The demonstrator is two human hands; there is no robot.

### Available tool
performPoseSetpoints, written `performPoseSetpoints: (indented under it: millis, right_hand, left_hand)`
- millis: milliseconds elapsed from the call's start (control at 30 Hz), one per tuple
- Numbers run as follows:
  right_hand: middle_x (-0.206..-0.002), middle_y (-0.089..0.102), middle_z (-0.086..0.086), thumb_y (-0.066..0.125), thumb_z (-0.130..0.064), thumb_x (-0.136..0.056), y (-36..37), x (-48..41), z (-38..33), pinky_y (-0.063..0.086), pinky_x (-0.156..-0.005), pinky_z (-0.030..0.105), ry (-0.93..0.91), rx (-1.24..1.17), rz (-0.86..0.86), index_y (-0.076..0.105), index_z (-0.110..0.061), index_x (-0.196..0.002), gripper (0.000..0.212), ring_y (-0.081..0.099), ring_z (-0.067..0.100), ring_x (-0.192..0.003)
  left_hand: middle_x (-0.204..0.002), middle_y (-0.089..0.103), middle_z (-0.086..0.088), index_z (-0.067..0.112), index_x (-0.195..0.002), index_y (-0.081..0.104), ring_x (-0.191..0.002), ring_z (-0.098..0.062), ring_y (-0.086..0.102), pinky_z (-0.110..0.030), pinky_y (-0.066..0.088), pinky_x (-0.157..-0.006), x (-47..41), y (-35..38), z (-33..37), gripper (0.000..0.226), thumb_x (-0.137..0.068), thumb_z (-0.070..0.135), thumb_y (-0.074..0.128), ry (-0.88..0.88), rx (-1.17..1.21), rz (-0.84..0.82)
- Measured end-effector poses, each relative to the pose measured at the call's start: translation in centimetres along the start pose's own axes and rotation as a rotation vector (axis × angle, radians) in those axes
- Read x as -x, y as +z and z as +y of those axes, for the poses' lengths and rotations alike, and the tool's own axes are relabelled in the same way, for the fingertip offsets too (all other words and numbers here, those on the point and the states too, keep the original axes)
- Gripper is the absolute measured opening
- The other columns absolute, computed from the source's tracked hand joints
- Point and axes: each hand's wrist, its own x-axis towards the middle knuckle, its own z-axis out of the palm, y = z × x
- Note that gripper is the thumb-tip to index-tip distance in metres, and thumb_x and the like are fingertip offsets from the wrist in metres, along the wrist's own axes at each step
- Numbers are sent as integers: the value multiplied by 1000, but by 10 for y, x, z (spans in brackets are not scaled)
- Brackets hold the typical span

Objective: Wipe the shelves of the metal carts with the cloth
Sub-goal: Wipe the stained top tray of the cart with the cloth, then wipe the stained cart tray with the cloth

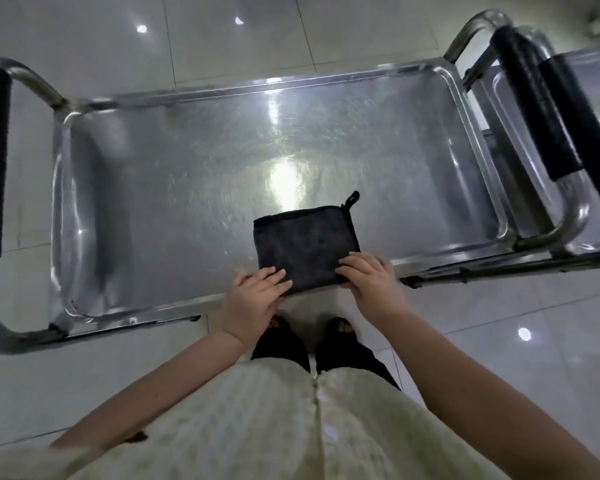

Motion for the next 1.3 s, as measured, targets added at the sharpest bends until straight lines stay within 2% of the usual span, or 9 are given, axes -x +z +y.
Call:
performPoseSetpoints:
  millis: [133,333,467,633,800,967,1033,1167,1300]
  right_hand:
    - [-104,71,5,77,4,-71,-4,-2,0,48,-85,49,-2,39,-72,75,-11,-95,28,66,32,-98]
    - [-121,62,-4,58,-15,-94,-39,-17,10,25,-94,31,35,12,-290,65,-23,-111,20,50,22,-116]
    - [-114,64,2,59,-17,-94,-86,-20,6,33,-90,32,-29,1,-218,65,-19,-108,16,55,25,-108]
    - [-101,56,-4,54,-13,-96,-148,-16,-9,38,-78,28,-53,-175,-151,62,-19,-101,11,55,19,-93]
    - [-93,49,-21,47,-10,-98,-190,23,-14,31,-67,7,-93,-351,-125,50,-31,-96,21,48,-5,-84]
    - [-100,49,-17,58,-29,-95,-178,75,-3,35,-78,12,-123,-366,-202,50,-32,-103,12,45,4,-93]
    - [-107,52,-7,69,-37,-87,-159,92,5,38,-83,24,-114,-263,-217,53,-27,-110,30,44,11,-100]
    - [-109,56,5,71,-34,-87,-105,118,25,38,-90,36,-38,-94,-251,59,-16,-113,34,49,25,-106]
    - [-98,61,11,74,-24,-85,-38,137,48,43,-83,42,45,-86,-232,69,-7,-103,26,55,34,-97]
  left_hand:
    - [-101,75,-6,12,-91,79,-90,-23,72,-32,29,-79,-1,-7,18,24,-69,0,76,-117,41,-23]
    - [-106,74,-2,17,-108,74,-94,-25,68,-31,30,-90,-11,-33,43,23,-88,8,67,-294,59,-141]
    - [-102,72,-11,14,-115,69,-94,-32,65,-40,48,-89,-19,-62,80,24,-91,13,65,-352,39,-81]
    - [-100,69,-5,14,-106,68,-94,-26,61,-35,44,-84,-28,-107,132,14,-94,15,60,-401,-16,49]
    - [-95,57,9,22,-99,62,-93,-14,54,-26,37,-80,-11,-129,185,15,-93,8,59,-392,120,180]
    - [-95,57,9,25,-101,63,-91,-5,50,-6,34,-82,18,-89,198,21,-91,7,63,-365,132,177]
    - [-96,57,8,18,-104,66,-89,-3,49,-1,31,-81,27,-65,196,19,-90,5,64,-352,124,139]
    - [-103,61,-8,11,-110,67,-94,-26,59,-30,43,-83,37,-9,176,20,-91,6,63,-334,67,-72]
    - [-112,58,-17,4,-127,59,-102,-32,58,-36,43,-88,46,57,153,30,-97,8,54,-366,25,-191]
